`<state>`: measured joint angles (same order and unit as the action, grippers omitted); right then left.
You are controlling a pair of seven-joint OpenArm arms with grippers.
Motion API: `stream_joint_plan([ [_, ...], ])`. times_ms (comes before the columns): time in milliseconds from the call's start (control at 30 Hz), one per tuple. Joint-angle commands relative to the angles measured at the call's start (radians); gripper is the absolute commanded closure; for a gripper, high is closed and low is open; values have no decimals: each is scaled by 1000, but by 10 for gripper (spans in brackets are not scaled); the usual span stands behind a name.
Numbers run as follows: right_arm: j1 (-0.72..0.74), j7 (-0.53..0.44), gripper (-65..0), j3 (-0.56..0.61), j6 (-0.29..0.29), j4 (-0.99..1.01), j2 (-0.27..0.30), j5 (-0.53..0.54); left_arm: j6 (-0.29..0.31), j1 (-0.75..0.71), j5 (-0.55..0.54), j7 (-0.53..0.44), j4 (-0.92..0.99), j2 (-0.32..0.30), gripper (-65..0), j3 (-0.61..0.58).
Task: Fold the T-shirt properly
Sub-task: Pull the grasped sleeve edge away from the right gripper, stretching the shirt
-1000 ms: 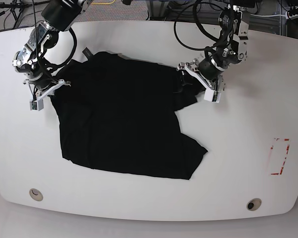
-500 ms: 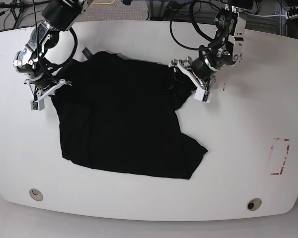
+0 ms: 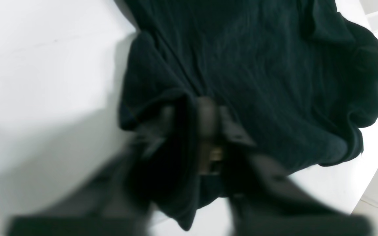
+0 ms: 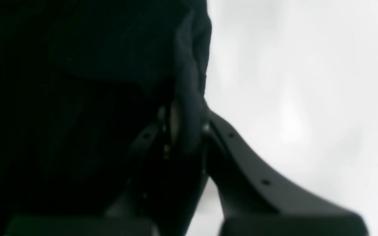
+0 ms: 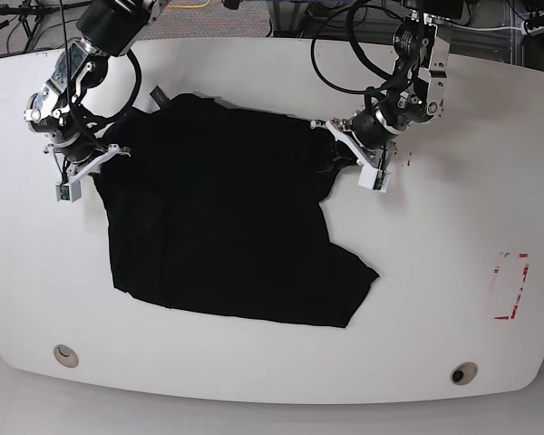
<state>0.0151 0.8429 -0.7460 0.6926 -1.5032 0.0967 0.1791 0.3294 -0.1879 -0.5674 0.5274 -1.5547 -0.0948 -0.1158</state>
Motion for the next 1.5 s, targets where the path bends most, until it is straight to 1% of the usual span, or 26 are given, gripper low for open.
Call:
stream_joint_plan([
  [0,18,-13,-3,-1,6,-12,13,12,4,11,-7,-29,-20,-4,0,-4],
  [467,12,-12,0,-5,6,-23,10,11,1,18,20,-31,-34,-18,0,29],
  [667,16,-10,0,-4,6,-30,14,12,5,-7,62,-34,-73,-19,0,88],
  [933,17,-8,0,-3,6,-47,13,12,6,-23,92,-42,-131,-32,0,144],
  [1000,16,-9,0,-2,6,-60,15,11,5,-33,104,-43,-171,-62,-4,186],
  [1333,16,-6,0,-4,6,-93,14,11,7,-26,97,-52,-204,-121,-4,224],
  [1467,15,0,0,0,6,-115,9,10,2,-16,78,-49,-217,-158,0,232],
])
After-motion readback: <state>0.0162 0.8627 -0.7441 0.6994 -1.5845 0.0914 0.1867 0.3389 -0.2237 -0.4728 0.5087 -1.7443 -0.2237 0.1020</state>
